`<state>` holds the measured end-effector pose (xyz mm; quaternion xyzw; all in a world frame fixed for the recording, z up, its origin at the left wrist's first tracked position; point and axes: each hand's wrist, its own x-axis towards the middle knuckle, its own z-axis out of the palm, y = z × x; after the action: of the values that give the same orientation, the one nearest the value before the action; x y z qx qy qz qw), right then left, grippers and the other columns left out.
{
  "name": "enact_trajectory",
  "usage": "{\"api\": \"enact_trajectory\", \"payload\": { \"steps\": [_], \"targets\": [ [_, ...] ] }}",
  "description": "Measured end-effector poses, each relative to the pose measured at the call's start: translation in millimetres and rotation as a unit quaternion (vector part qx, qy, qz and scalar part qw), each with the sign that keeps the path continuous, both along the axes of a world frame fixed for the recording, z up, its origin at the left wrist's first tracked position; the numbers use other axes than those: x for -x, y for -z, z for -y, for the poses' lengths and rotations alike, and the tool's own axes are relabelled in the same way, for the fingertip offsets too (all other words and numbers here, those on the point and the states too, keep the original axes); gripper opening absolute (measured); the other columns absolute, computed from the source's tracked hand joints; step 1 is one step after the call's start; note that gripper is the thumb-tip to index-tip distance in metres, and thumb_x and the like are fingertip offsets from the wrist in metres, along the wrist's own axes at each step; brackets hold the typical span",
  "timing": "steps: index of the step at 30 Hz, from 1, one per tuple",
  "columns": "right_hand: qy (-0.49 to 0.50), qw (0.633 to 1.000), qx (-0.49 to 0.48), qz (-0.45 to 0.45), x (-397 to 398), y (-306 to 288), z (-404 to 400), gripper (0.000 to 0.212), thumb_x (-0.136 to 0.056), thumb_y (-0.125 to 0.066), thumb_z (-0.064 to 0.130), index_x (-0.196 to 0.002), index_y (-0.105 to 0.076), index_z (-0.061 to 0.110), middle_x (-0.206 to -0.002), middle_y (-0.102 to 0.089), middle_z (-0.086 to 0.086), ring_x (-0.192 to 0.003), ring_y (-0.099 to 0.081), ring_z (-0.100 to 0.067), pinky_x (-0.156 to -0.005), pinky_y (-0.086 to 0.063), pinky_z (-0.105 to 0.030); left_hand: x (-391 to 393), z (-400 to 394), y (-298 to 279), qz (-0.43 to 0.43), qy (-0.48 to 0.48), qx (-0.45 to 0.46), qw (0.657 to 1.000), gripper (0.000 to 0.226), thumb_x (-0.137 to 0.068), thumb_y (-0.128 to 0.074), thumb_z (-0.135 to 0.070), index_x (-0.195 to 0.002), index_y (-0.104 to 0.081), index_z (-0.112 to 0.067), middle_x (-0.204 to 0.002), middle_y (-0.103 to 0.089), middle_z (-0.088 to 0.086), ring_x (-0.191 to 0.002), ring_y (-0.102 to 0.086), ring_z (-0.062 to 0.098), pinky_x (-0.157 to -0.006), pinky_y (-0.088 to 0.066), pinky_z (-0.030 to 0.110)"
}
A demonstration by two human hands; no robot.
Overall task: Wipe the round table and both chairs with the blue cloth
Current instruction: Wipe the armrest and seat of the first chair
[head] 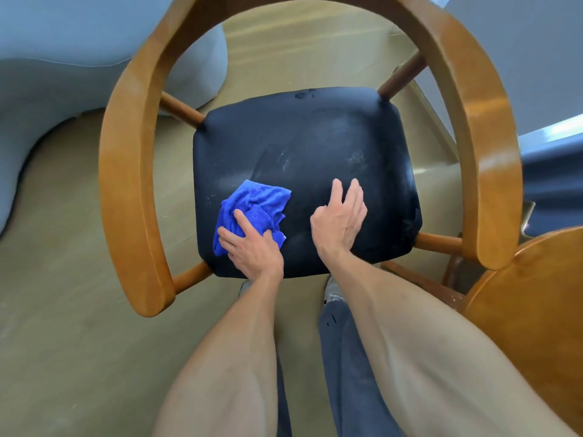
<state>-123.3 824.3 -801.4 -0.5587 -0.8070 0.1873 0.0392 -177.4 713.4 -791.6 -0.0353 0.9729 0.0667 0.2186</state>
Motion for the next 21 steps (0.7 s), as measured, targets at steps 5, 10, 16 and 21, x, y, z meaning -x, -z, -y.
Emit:
{"api": "enact_trajectory", "payload": {
  "steps": [5, 10, 16, 21],
  "targets": [
    [-0.033, 0.999, -0.022, 0.038, 23.9, 19.9, -33.3, 0.058, -0.086, -0.047, 0.011, -0.144, -0.044, 0.014, -0.156, -0.030, -0.025, -0.145, -0.029, -0.038, -0.112, -0.028, -0.049, 3.9, -12.0, 6.0, -0.015, -0.107, -0.049, 0.993, 0.082, -0.092, -0.062, -0.041, -0.155, -0.015, -0.020, -0.158, -0.008, 0.024, -0.144, -0.016, 0.040, -0.111, -0.027, 0.044],
    [0.053, 0.994, 0.028, 0.092, 9.7, 31.6, -39.0, 0.060, -0.094, -0.044, 0.024, -0.152, -0.032, 0.015, -0.163, -0.018, -0.016, -0.150, -0.017, -0.033, -0.114, -0.022, -0.052, 39.4, -23.6, 16.0, -0.056, -0.232, -0.061, 0.969, 0.073, -0.093, -0.059, -0.045, -0.153, -0.022, -0.026, -0.154, -0.018, 0.021, -0.139, -0.022, 0.039, -0.109, -0.029, 0.047],
    [0.023, 0.996, -0.006, 0.090, 0.4, 34.1, -39.7, 0.057, -0.091, -0.050, 0.026, -0.145, -0.041, 0.010, -0.158, -0.030, -0.019, -0.145, -0.028, -0.036, -0.109, -0.031, -0.054, 87.5, -44.4, 17.3, -0.036, -0.315, -0.017, 0.948, 0.066, -0.093, -0.055, -0.038, -0.151, -0.023, -0.032, -0.148, -0.025, 0.021, -0.132, -0.030, 0.037, -0.106, -0.026, 0.045],
    [0.040, 0.995, -0.046, 0.077, 5.4, 33.3, -55.8, 0.041, -0.079, -0.050, 0.024, -0.118, -0.056, 0.013, -0.134, -0.051, -0.014, -0.117, -0.048, -0.034, -0.094, -0.038, -0.046, 121.6, -40.6, 26.3, -0.111, -0.195, -0.070, 0.972, 0.060, -0.092, -0.057, -0.037, -0.148, -0.036, -0.029, -0.142, -0.036, 0.017, -0.129, -0.036, 0.036, -0.109, -0.029, 0.043]
  ]
}}
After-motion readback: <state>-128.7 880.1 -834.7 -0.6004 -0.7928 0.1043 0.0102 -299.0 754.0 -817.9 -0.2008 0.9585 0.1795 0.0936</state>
